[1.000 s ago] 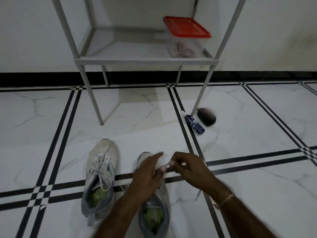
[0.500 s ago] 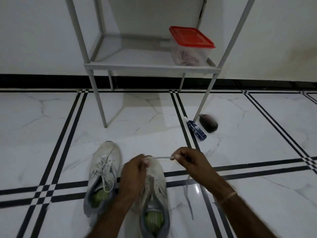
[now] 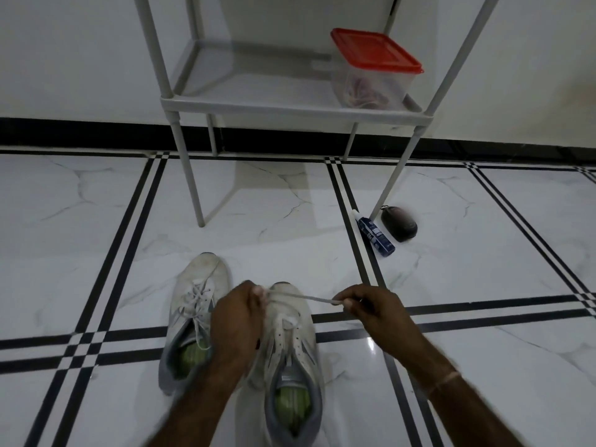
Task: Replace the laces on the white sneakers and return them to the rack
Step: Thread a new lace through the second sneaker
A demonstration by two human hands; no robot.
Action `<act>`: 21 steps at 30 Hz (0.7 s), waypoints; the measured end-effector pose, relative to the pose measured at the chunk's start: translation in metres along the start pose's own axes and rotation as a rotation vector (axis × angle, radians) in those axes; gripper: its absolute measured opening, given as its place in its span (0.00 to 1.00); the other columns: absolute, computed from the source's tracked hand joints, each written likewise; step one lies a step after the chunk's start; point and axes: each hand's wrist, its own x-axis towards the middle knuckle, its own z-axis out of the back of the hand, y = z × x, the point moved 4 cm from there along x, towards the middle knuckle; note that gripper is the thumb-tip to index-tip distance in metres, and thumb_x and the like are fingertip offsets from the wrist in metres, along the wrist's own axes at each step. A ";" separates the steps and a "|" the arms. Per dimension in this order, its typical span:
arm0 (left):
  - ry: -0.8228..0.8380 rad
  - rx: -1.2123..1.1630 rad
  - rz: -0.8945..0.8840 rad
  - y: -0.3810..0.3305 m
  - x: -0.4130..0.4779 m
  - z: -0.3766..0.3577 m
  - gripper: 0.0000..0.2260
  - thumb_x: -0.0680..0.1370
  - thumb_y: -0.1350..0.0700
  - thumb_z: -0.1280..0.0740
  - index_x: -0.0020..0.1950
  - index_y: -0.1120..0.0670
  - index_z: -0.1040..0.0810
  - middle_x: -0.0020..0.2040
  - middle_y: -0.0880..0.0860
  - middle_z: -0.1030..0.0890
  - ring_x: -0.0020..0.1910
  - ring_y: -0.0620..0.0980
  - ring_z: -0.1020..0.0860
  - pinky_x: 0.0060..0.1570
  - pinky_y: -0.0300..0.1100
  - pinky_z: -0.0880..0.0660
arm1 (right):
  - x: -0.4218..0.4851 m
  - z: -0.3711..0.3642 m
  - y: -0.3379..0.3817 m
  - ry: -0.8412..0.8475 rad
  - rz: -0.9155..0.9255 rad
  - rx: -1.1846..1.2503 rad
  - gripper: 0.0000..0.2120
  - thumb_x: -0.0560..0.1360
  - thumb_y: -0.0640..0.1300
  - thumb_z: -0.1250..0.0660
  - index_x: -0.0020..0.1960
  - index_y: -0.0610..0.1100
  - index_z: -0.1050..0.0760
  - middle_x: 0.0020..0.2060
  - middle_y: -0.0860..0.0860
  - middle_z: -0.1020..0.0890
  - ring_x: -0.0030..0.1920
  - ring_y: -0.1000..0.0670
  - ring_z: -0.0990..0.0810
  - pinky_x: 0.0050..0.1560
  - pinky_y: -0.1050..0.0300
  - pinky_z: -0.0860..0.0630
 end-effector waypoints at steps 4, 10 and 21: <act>0.307 0.016 -0.218 -0.025 -0.016 -0.035 0.22 0.80 0.36 0.45 0.64 0.47 0.22 0.58 0.39 0.20 0.57 0.35 0.26 0.68 0.34 0.40 | 0.002 -0.025 0.014 0.062 0.077 0.026 0.06 0.79 0.38 0.30 0.52 0.47 0.17 0.43 0.53 0.15 0.48 0.53 0.15 0.50 0.59 0.18; 0.139 0.068 0.010 0.008 0.001 -0.004 0.21 0.84 0.44 0.42 0.32 0.49 0.30 0.29 0.47 0.26 0.30 0.44 0.27 0.31 0.41 0.34 | 0.007 -0.021 0.009 0.058 0.027 0.093 0.06 0.79 0.36 0.31 0.49 0.45 0.17 0.42 0.51 0.14 0.46 0.53 0.15 0.51 0.59 0.18; 0.270 -0.099 -0.078 -0.012 -0.014 -0.021 0.09 0.82 0.54 0.34 0.42 0.46 0.20 0.35 0.41 0.19 0.38 0.40 0.19 0.41 0.37 0.25 | 0.000 -0.046 0.016 0.019 -0.059 0.257 0.01 0.78 0.39 0.28 0.47 0.42 0.19 0.38 0.46 0.15 0.35 0.52 0.18 0.35 0.65 0.24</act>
